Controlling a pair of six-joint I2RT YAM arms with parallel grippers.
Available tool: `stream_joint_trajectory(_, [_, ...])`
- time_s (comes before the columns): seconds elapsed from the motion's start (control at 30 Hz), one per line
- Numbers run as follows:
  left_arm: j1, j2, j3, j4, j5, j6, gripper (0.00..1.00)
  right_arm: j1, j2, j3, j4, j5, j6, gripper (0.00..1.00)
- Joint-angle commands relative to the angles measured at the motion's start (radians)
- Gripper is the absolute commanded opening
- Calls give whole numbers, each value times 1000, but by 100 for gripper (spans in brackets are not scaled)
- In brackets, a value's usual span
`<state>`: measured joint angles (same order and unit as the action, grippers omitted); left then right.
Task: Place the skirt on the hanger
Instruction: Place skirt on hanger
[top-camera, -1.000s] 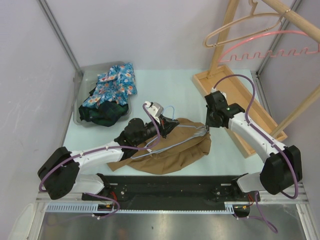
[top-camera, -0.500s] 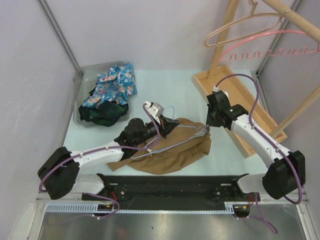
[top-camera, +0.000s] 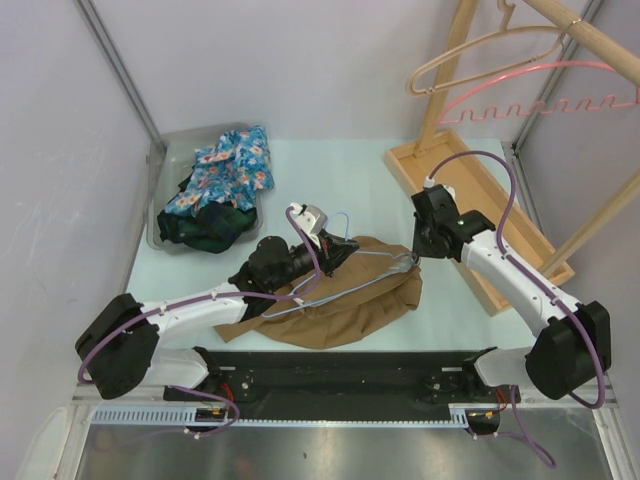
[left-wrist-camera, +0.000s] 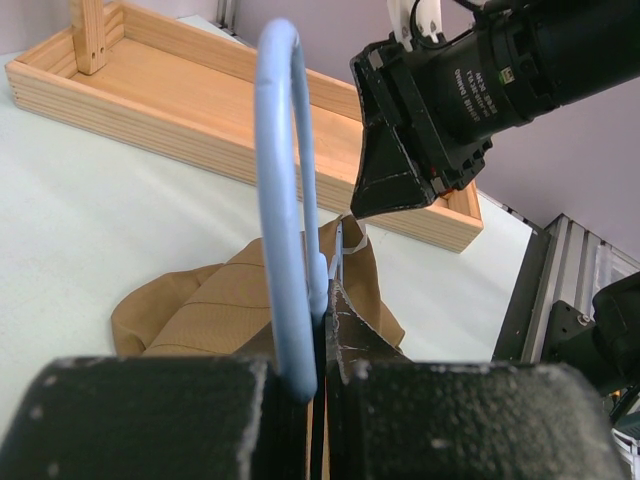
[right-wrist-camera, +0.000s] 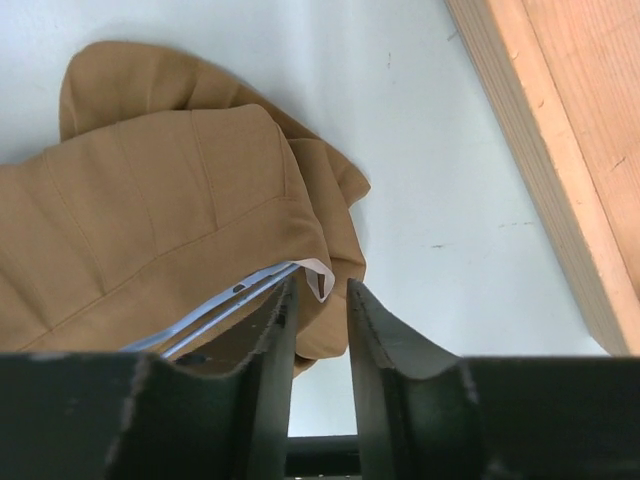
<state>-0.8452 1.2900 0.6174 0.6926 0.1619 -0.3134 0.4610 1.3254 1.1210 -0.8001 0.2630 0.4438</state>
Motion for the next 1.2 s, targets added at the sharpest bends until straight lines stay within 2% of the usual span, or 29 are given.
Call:
stream_joint_trajectory(0.0, [-8,-15,33,38,19,-1,0,-10,17,-29,15,-14,12,26])
stream_joint_trajectory(0.33, [-8,-15,33,38,21,-4,0,-28,12,-56,82,-13,13,25])
stream_joint_trajectory(0.6, [-8,-15,35,36,24,-6,0,-28,17,-63,144,-5,13,18])
stream_joint_trajectory(0.77, [-8,-15,35,35,25,-6,0,-27,5,-63,153,10,9,25])
stream_joint_trajectory(1.0, [-8,-17,36,31,22,-4,0,-16,-9,-63,160,24,6,28])
stream_joint_trajectory(1.1, [-8,-15,36,28,21,-4,0,-8,-20,-63,156,35,-1,26])
stream_joint_trajectory(1.17, [-8,-14,38,28,21,-4,0,-4,-19,-61,150,44,-2,18])
